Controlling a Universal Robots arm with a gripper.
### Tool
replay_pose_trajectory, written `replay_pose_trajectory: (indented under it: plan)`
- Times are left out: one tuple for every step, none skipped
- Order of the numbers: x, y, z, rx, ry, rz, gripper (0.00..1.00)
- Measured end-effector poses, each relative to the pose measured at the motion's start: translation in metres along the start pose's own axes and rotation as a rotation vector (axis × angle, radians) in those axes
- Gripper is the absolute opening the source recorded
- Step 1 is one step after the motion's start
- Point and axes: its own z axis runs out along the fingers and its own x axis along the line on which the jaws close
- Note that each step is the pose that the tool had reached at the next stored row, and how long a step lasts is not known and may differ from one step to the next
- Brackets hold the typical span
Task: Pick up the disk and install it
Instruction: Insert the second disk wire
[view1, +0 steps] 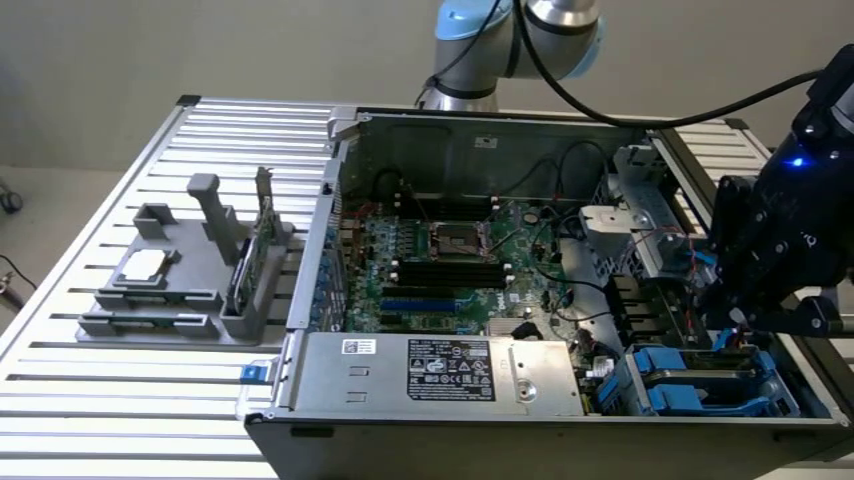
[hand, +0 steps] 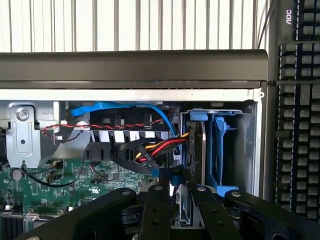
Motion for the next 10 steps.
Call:
replay_pose_trajectory:
  plan:
    - [0.0003, 0.0001, 0.0004, 0.0000, -0.0020, -0.001, 0.25]
    - [0.0005, 0.0001, 0.0009, 0.0000, -0.0038, -0.001, 0.25]
    - [0.0009, 0.0002, 0.0012, 0.0000, -0.0057, -0.002, 0.25]
    - [0.0012, 0.0003, 0.0015, 0.0000, -0.0076, -0.002, 0.25]
    - [0.0016, 0.0004, 0.0018, 0.0000, -0.0095, -0.003, 0.25]
    - [0.0019, 0.0004, 0.0021, 0.0001, -0.0115, -0.003, 0.25]
    - [0.0023, 0.0005, 0.0023, 0.0001, -0.0136, -0.003, 0.25]
    - [0.0027, 0.0006, 0.0025, 0.0000, -0.0155, -0.004, 0.25]
    - [0.0030, 0.0007, 0.0027, 0.0000, -0.0173, -0.004, 0.25]
    - [0.0034, 0.0008, 0.0029, 0.0000, -0.0191, -0.005, 0.23]
